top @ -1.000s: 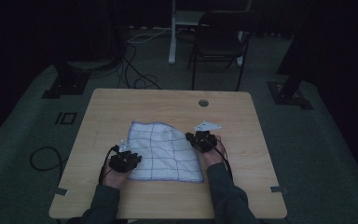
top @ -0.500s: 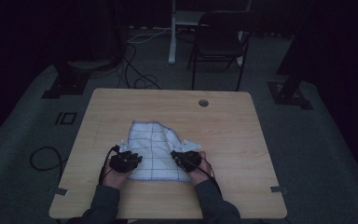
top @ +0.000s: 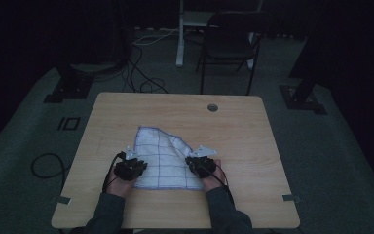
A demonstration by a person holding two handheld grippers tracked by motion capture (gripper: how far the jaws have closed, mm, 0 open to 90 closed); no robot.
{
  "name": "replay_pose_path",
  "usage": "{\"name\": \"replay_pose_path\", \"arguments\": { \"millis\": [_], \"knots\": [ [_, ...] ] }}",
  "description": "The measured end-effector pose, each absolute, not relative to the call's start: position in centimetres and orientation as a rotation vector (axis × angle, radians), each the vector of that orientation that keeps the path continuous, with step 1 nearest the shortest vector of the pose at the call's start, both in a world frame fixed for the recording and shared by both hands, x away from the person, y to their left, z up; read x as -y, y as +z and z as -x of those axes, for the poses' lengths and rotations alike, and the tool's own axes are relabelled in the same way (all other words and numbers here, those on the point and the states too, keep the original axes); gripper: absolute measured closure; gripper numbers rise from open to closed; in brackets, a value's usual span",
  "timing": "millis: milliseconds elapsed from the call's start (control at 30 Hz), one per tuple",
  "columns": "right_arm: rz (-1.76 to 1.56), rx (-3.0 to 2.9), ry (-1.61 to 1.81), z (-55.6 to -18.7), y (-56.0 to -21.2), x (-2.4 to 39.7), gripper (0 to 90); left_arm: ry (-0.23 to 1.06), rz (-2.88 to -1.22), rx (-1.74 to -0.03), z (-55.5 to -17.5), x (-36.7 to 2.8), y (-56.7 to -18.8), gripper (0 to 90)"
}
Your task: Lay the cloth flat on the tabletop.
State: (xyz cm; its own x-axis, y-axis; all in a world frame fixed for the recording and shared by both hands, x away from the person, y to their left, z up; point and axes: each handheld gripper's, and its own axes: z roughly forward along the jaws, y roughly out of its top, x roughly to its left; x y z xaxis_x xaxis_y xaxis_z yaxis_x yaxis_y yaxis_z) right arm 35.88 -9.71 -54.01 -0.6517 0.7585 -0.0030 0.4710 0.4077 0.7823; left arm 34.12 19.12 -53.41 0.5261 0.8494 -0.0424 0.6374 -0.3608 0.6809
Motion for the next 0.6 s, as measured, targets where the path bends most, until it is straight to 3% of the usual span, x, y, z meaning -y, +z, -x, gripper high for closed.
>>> {"name": "replay_pose_path", "arguments": {
  "millis": [600],
  "knots": [
    [-1.245,-2.214,1.086,-38.9,-54.1,13.0,87.5,0.408,-2.118,-1.204,-34.5,-19.7,-53.4,81.6]
  ]
}}
